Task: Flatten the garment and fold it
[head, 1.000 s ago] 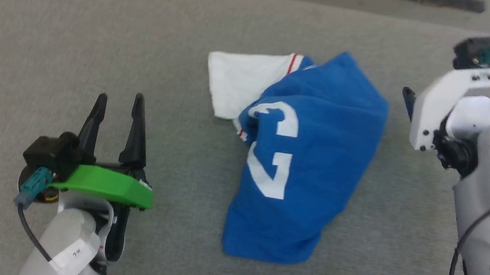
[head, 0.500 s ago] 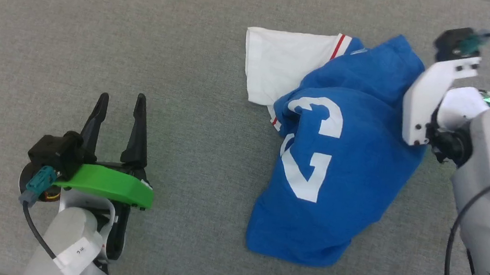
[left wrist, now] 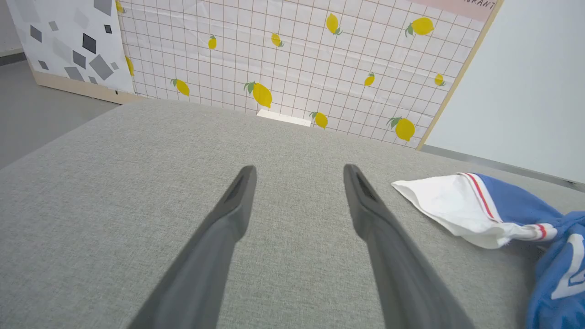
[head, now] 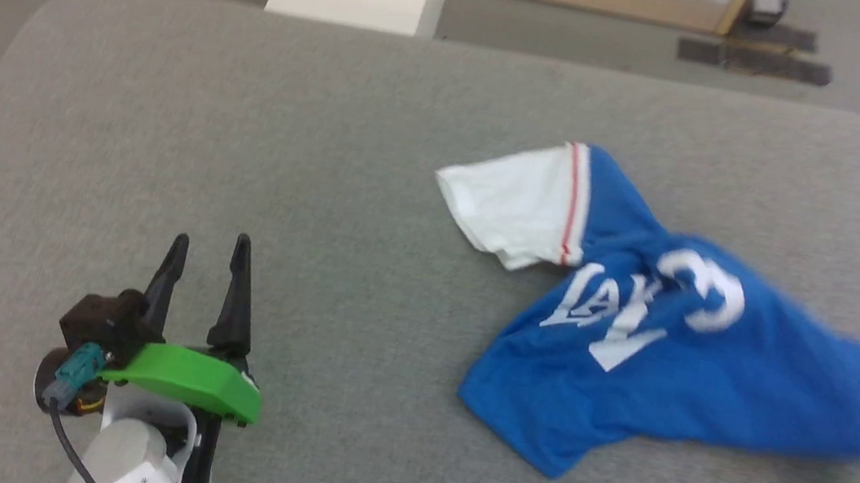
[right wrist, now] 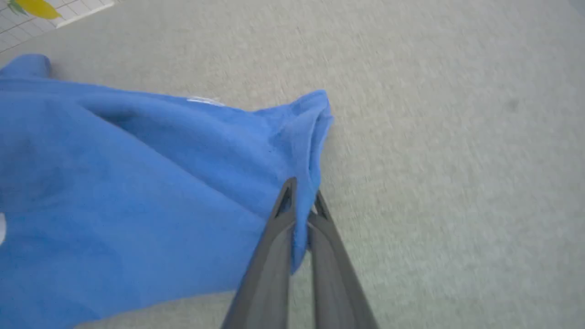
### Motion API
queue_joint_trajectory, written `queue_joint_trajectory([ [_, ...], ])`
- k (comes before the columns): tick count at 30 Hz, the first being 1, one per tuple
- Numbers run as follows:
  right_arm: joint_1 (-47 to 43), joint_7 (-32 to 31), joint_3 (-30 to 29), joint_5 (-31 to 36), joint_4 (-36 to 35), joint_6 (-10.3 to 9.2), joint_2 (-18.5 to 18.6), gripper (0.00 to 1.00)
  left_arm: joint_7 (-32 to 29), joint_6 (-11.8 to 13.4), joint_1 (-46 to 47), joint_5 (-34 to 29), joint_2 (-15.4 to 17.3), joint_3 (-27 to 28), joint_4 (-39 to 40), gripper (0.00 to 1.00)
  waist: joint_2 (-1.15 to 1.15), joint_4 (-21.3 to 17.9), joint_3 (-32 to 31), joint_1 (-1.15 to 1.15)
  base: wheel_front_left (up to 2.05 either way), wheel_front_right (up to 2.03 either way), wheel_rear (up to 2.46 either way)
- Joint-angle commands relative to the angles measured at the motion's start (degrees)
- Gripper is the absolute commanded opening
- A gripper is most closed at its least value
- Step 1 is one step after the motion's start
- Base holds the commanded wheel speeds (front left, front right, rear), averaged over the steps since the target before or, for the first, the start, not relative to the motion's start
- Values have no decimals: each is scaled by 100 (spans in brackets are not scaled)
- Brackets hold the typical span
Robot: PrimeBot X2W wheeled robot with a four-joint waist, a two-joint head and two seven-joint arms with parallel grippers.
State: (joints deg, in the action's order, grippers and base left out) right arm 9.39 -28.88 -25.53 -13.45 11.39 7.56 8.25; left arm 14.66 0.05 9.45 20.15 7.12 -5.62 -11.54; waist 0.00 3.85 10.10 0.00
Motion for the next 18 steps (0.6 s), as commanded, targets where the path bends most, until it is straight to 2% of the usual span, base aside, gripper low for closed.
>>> queue_joint_trajectory([
  [1, -324, -164, -29, 50, -165, -8, -206, 0, -36, 3, -86, 50, -12, 0, -21, 100, 0, -360, -379, 0, 0, 0, 0],
  [4, -881, -331, -85, -59, -440, -8, -450, 0, -127, 17, -203, 122, -29, -9, -52, 100, 0, -465, -447, 0, 0, 0, 0],
  [6, -972, -134, -126, -205, -547, -8, -503, 100, -210, 11, -259, 175, -43, -29, -77, 100, 0, -518, -479, 0, 0, 0, 0],
  [12, -739, 920, -323, -277, -902, -8, -533, 100, -804, -163, 137, 534, -191, -252, -7, 100, 0, -619, -474, 0, 0, 0, 0],
  [16, -578, 969, -128, -195, -1091, -8, -535, 100, -2037, -258, 1020, 685, -281, -758, -155, 100, 0, -756, -367, 0, 0, 0, 0],
  [18, -486, 906, 42, -220, -1176, -8, -535, 100, -2869, -296, 1487, 669, -308, -1121, -407, 100, 0, -857, -278, 0, 0, 0, 0],
])
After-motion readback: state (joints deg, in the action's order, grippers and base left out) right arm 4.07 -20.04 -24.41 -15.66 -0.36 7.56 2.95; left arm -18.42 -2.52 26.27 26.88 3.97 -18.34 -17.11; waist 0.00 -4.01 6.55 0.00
